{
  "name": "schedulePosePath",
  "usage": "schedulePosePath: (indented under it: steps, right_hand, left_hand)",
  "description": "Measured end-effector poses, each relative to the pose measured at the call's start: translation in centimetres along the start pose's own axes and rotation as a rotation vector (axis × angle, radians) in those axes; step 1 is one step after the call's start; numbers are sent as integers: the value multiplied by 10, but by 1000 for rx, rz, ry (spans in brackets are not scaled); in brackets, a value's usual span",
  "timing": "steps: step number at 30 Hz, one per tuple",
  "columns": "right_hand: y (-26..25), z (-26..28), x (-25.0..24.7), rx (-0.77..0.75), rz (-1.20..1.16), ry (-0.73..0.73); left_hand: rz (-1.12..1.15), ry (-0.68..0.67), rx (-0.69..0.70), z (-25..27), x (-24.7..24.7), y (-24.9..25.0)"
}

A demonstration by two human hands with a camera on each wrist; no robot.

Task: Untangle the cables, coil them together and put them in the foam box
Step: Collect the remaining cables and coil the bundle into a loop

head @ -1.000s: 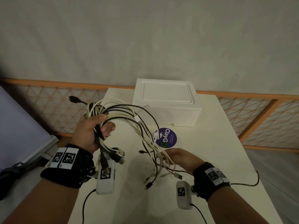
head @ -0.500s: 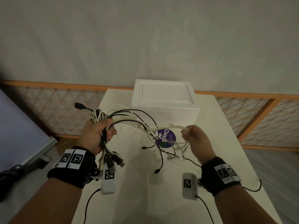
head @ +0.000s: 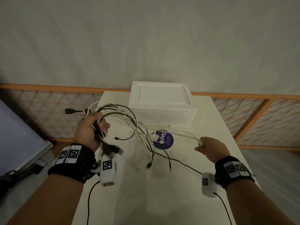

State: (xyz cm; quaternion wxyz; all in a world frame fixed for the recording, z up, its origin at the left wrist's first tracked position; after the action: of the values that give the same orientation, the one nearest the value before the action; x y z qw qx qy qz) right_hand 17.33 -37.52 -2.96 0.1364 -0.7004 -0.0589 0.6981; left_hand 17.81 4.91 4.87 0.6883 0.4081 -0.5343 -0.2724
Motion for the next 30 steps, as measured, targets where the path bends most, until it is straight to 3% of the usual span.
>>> schedulePosePath:
  steps: [3, 6, 9, 11, 13, 15, 17, 19, 22, 24, 25, 27, 30]
  right_hand:
    - [33, 11, 22, 131, -13, -83]
    - [17, 11, 12, 97, -113, -42]
    - [-56, 9, -40, -171, -527, 214]
    - [-116, 17, -66, -412, -697, 161]
    - [-166, 28, -73, -646, -655, 104]
    - [-189, 32, -71, -772, -530, 222]
    - [-192, 31, -65, -778, -513, 314]
    - [-186, 29, -62, -709, -654, 260]
    - [-174, 17, -46, -465, -819, -125]
    - [-163, 14, -38, -392, -692, -261]
    - [-157, 11, -41, -388, -597, -207]
    - [-150, 12, -65, -446, -386, 56]
    - [-167, 37, -107, -809, -35, 539]
  left_hand:
    - [83, 36, 10, -2, -5, 14]
    - [-49, -12, 22, 2, 6, 13]
    - [-279, -81, 31, 17, 33, -5]
    - [-362, -147, 17, 30, 54, -18]
    - [-377, -253, -19, 46, 76, -27]
    - [-411, -381, -46, 61, 95, -34]
    - [-461, -495, -38, 73, 110, -38]
    - [-483, -532, -47, 79, 116, -39]
    - [-526, -544, -52, 81, 117, -46]
    - [-542, -538, -87, 82, 118, -54]
    - [-559, -529, -105, 81, 117, -59]
    - [-638, -535, -132, 81, 115, -69]
    - [-740, -660, -213, 91, 122, -84]
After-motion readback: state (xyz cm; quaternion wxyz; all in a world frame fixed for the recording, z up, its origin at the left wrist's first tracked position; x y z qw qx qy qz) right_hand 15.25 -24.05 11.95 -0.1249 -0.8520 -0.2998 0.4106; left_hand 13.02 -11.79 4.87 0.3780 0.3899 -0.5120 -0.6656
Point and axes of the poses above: each hand's wrist, its own z-axis away from the middle knuckle, its own x-axis out of the palm, y = z × x, the point moved 7 cm from there along -z, towards the middle knuckle, and after that the axes turned 6 degrees about y, right-handed, at the moved point
